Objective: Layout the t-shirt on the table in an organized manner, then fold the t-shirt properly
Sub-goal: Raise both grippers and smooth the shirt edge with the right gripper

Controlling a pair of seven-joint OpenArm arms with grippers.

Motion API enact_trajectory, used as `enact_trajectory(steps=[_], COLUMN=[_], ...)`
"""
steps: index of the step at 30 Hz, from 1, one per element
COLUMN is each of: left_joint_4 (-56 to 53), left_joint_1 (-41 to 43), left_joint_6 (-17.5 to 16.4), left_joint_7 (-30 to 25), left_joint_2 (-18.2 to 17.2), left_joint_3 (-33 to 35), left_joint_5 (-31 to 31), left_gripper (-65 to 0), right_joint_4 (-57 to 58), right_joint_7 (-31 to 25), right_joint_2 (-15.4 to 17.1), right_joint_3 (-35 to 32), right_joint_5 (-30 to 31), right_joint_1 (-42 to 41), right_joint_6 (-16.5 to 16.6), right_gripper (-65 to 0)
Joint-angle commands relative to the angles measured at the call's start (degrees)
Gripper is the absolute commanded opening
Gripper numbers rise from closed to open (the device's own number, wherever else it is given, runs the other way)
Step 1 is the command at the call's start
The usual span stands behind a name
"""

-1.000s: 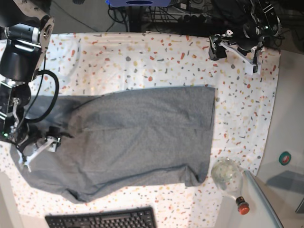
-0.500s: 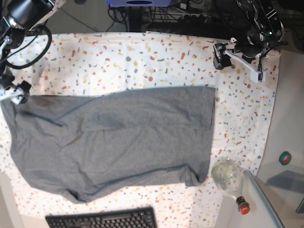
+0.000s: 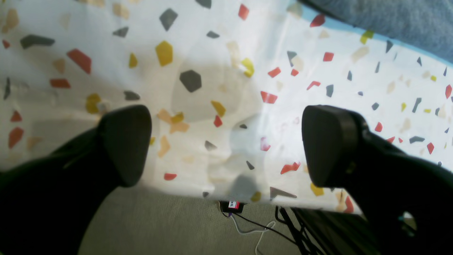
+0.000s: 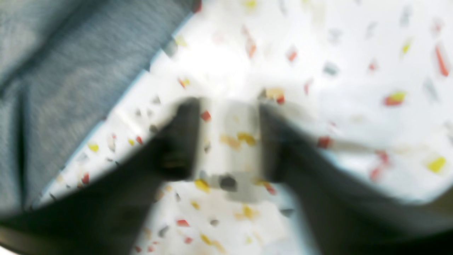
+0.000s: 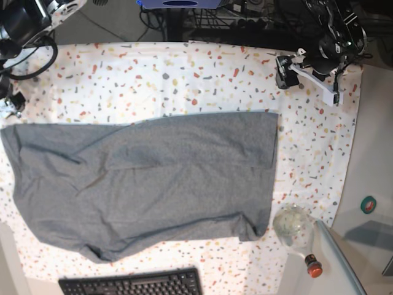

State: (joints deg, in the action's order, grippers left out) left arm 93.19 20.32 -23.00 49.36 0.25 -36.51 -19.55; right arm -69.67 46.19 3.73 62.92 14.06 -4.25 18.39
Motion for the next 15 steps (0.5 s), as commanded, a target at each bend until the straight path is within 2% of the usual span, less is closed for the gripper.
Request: enact_trajectory(steps=[1,2,3,9,12,15], left_joint_4=[0.8,0.8,0.8,0.9,0.9,0.9], left_joint_1=[0.0,0.0,0.0,0.0,0.0,0.1], left_joint_6=[-0.4,-0.4,-0.4,-0.4,-0.4,-0.4], left_joint_7=[-0.7,-0.7,-0.7,-0.7,-0.7,-0.7], left_joint_2=[-0.7,-0.7,-0.7,-0.7,-0.7,-0.7], left_joint_3=[-0.1,-0.1,-0.1,-0.1,-0.1,-0.1], left_joint_5=[-0.6,-0.6,-0.5,-0.4,-0.4,-0.4], left_gripper=[-0.5,-0.5,-0.5,-0.5,-0.5,-0.5], right_joint_4=[1.1,3.7,5.9,22.0,28.7,29.7], right_joint_7=[-1.1,-1.8,-2.8,-11.8,-13.4,-13.5], right_joint_2=[2.0,3.1,3.9,9.2,11.9,12.4], right_joint_3=[1.0,1.3,1.3,1.0,-0.3,-4.2], right_joint_5=[1.2,1.2,1.2,1.2,1.1,1.1], right_joint_1=[-1.6,-2.5,-3.1,-7.6,-10.4,-11.6], right_joint_6=[0.6,0.6,0.6,0.6,0.6,1.2], right_gripper=[-17.7,-14.1,-14.3,-19.5,-19.5,-19.5])
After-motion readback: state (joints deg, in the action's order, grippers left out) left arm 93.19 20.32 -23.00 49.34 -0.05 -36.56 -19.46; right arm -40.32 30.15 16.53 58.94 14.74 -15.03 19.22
